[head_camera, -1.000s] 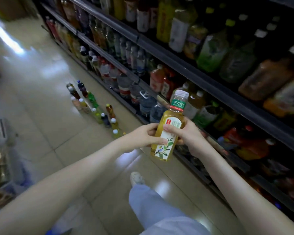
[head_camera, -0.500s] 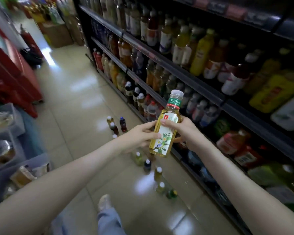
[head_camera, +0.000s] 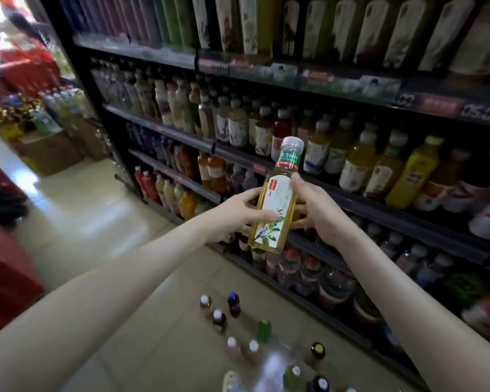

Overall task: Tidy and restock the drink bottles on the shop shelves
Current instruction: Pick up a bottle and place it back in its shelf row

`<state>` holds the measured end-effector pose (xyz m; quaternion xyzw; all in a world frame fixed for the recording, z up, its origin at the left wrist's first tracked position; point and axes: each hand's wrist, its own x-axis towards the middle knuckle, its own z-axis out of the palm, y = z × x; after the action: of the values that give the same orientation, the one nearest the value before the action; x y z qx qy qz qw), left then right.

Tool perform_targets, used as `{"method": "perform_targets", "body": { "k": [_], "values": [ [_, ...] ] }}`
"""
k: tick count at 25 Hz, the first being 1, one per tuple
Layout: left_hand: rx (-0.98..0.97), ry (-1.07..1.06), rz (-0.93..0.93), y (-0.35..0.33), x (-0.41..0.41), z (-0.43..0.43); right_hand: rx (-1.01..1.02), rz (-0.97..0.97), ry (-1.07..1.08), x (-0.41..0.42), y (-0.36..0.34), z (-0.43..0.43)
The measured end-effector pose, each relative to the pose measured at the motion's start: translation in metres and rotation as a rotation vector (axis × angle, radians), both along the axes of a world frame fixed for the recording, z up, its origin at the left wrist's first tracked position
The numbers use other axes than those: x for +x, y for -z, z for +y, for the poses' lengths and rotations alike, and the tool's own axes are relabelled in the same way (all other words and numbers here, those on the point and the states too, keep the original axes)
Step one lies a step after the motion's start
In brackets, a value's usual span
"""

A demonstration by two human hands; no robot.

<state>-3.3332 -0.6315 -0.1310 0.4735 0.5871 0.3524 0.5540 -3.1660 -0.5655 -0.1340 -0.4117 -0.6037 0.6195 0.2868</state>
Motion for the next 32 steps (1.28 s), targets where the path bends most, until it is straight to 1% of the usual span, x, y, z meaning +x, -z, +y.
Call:
{"method": "perform_targets", "body": {
  "k": [6,9,10,12,14,16,19,20,23,24,25,26,28,30,32],
  "values": [
    [0.075,0.025,-0.007,-0.027,-0.121,0.090,0.024,0.032,0.104,-0.115,-0.029,0.075],
    [0.140,0.070,-0.034,-0.045,-0.171,0.131,0.098,-0.011,0.163,-0.160,-0.050,0.103],
    [0.178,0.093,-0.030,-0.050,-0.184,0.144,0.146,-0.054,0.196,-0.171,-0.055,0.112],
    [0.283,0.141,0.005,-0.059,-0.206,0.170,0.235,-0.136,0.297,-0.192,-0.064,0.129],
    [0.423,0.169,0.105,-0.071,-0.223,0.196,0.277,-0.151,0.383,-0.213,-0.078,0.137],
    [0.569,0.193,0.256,-0.087,-0.235,0.217,0.309,-0.170,0.494,-0.236,-0.092,0.142],
    [0.800,0.278,0.490,-0.113,-0.242,0.244,0.393,-0.110,0.797,-0.263,-0.113,0.153],
    [0.874,0.312,0.508,-0.119,-0.242,0.253,0.430,-0.078,0.875,-0.266,-0.117,0.156],
    [1.043,0.507,0.439,-0.135,-0.237,0.279,0.533,-0.047,1.024,-0.264,-0.128,0.160],
    [1.121,0.542,0.467,-0.136,-0.235,0.290,0.576,-0.043,1.058,-0.258,-0.129,0.161],
    [1.208,0.515,0.523,-0.134,-0.231,0.302,0.626,-0.047,1.090,-0.251,-0.132,0.160],
    [1.283,0.425,0.595,-0.130,-0.228,0.314,0.673,-0.056,1.125,-0.243,-0.134,0.160],
    [1.372,0.179,0.718,-0.121,-0.216,0.337,0.768,-0.080,1.201,-0.222,-0.142,0.162],
    [1.383,0.006,0.817,-0.119,-0.203,0.358,0.832,-0.087,1.249,-0.201,-0.152,0.171],
    [1.354,-0.083,0.907,-0.123,-0.190,0.375,0.843,-0.083,1.260,-0.182,-0.161,0.187]
  ]
}}
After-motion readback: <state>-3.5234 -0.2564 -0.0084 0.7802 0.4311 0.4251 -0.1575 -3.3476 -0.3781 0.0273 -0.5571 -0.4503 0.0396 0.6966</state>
